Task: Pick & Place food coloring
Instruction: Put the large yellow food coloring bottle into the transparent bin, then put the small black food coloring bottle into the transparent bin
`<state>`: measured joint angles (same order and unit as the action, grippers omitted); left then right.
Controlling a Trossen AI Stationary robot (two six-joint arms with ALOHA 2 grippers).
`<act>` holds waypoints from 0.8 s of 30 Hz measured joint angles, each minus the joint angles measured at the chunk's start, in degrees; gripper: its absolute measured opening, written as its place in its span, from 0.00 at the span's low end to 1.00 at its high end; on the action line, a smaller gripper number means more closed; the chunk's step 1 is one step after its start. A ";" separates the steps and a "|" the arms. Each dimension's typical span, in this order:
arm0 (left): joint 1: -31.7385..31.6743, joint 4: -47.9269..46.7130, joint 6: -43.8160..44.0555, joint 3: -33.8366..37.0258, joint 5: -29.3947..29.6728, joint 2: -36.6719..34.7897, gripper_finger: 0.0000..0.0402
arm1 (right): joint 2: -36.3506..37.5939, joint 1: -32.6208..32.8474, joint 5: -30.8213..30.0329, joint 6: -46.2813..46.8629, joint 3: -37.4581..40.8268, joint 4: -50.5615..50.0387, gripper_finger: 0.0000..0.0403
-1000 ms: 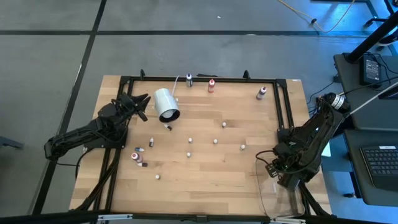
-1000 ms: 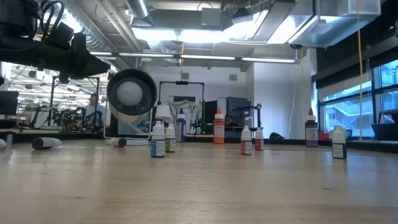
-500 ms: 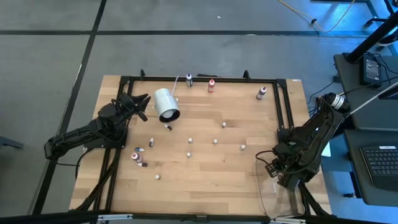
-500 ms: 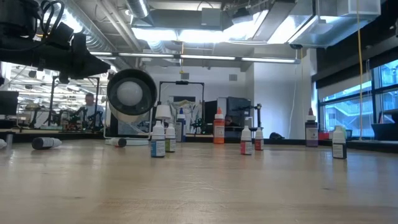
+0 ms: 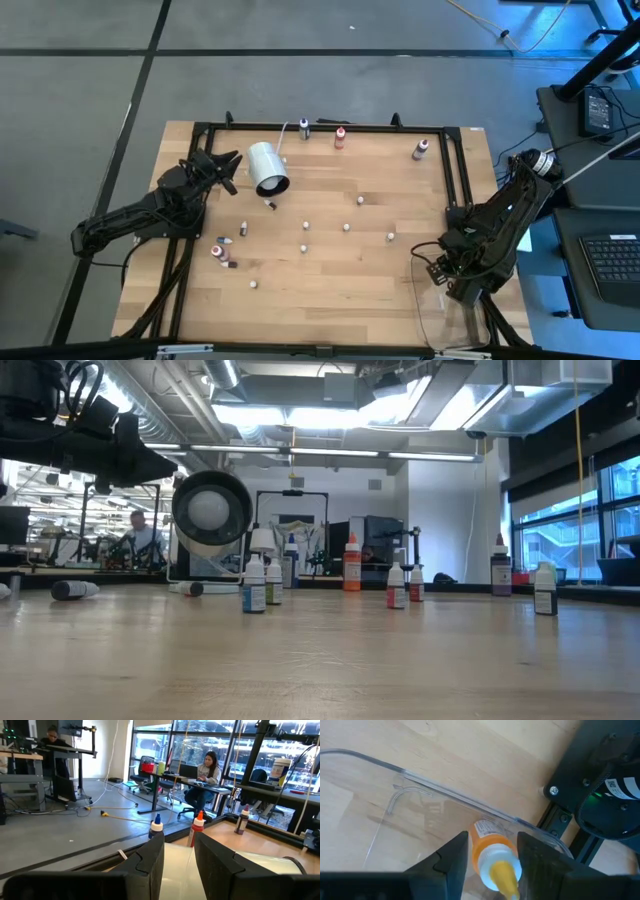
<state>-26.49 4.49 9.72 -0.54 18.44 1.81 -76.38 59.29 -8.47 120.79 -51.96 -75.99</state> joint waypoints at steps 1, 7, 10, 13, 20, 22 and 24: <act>-0.02 0.00 0.00 0.00 0.00 -0.01 0.26 | 0.00 0.00 0.00 0.00 0.00 -0.02 0.45; -0.02 0.00 0.00 -0.02 0.00 -0.01 0.26 | 0.00 0.00 0.02 0.35 0.00 -0.50 0.49; -0.01 0.00 0.00 -0.02 0.00 0.01 0.26 | 0.00 0.00 0.04 0.44 -0.20 -0.76 0.50; -0.02 0.00 0.00 -0.02 0.00 0.01 0.26 | 0.00 -0.02 0.06 0.44 -2.33 -1.75 0.50; 0.00 0.00 0.00 -0.02 0.00 0.01 0.26 | 0.02 -0.11 -2.19 1.84 -12.42 -11.13 0.50; 0.01 0.00 0.00 -0.02 0.00 0.00 0.26 | 0.02 -0.39 -6.33 0.95 -15.01 -14.01 0.50; -0.01 0.00 0.00 -0.02 0.00 0.01 0.26 | 0.24 -1.15 -12.74 -3.01 -16.58 -14.13 0.50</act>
<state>-26.50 4.49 9.72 -0.56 18.44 1.83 -76.14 58.13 -21.21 117.78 -68.54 -90.12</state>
